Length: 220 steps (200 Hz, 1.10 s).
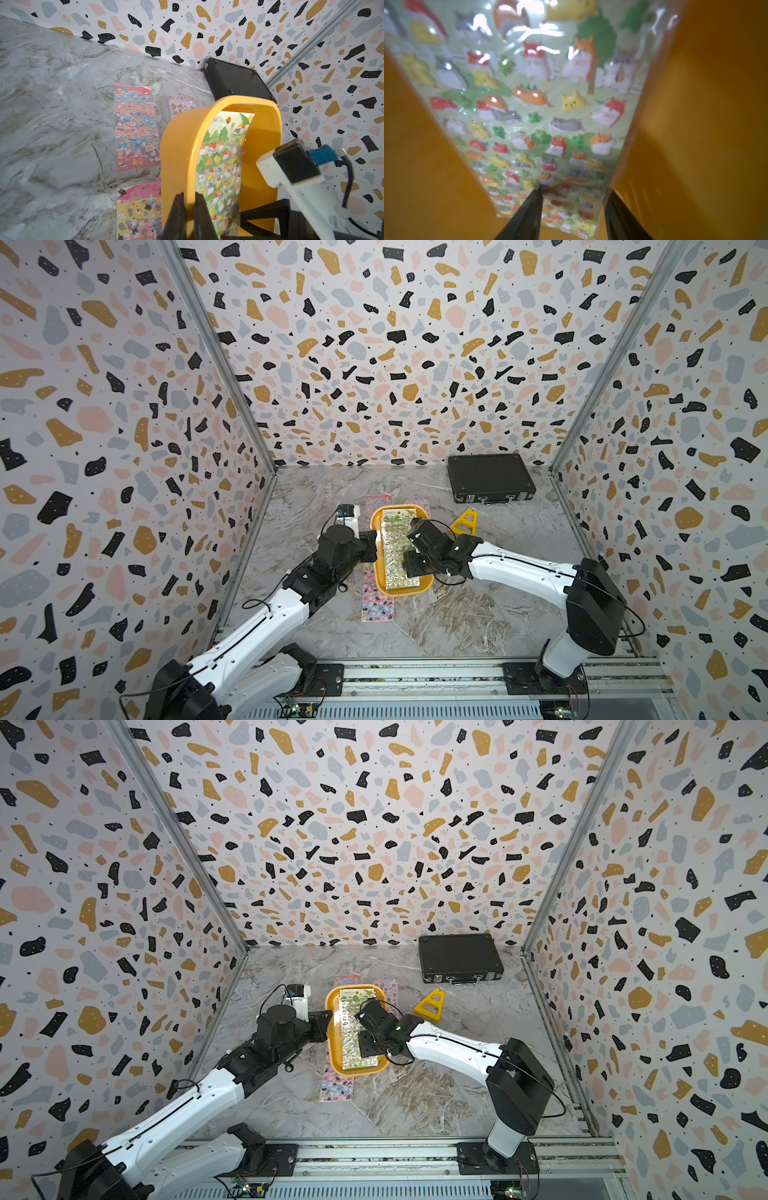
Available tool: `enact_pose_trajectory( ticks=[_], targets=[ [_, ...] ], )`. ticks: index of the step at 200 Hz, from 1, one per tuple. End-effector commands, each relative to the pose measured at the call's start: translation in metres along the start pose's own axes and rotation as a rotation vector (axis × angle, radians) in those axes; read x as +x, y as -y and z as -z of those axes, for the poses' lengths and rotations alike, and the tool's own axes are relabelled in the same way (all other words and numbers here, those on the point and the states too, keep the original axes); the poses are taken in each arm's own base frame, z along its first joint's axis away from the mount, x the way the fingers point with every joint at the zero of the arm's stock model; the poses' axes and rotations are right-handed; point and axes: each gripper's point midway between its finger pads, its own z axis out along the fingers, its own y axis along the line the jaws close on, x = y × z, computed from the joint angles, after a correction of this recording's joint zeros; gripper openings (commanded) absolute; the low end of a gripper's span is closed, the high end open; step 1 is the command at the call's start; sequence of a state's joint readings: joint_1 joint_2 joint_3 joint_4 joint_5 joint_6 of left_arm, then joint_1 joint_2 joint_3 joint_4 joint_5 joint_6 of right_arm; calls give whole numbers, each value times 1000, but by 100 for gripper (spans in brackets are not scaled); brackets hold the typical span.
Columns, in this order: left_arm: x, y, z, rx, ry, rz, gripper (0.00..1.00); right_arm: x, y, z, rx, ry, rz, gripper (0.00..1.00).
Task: Take the stickers out of the storage box
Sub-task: Pick up the sticker from the storage box.
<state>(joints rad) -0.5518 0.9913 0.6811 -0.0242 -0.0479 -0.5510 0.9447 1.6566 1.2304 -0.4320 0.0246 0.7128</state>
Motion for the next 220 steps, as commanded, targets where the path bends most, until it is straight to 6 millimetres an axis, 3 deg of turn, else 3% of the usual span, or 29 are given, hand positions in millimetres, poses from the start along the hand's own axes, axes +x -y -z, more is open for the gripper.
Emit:
enact_pose_trajectory(
  ticks=[1,85,158,199,220],
  targets=[
    [-31,21,11,81,113,9,0,-4,-6,7,-63,12,-12,51],
    [-24,13,2,27,62,-2,0,7,-12,35,-148,11,0,28],
    [-18,8,-7,-13,17,-10,0,5,-39,58,-377,-20,-36,21],
    [-15,8,-11,-14,4,-12,0,6,-36,58,-395,-38,-58,20],
    [-15,9,-12,-6,0,-13,0,7,-34,52,-388,-48,-69,12]
  ],
)
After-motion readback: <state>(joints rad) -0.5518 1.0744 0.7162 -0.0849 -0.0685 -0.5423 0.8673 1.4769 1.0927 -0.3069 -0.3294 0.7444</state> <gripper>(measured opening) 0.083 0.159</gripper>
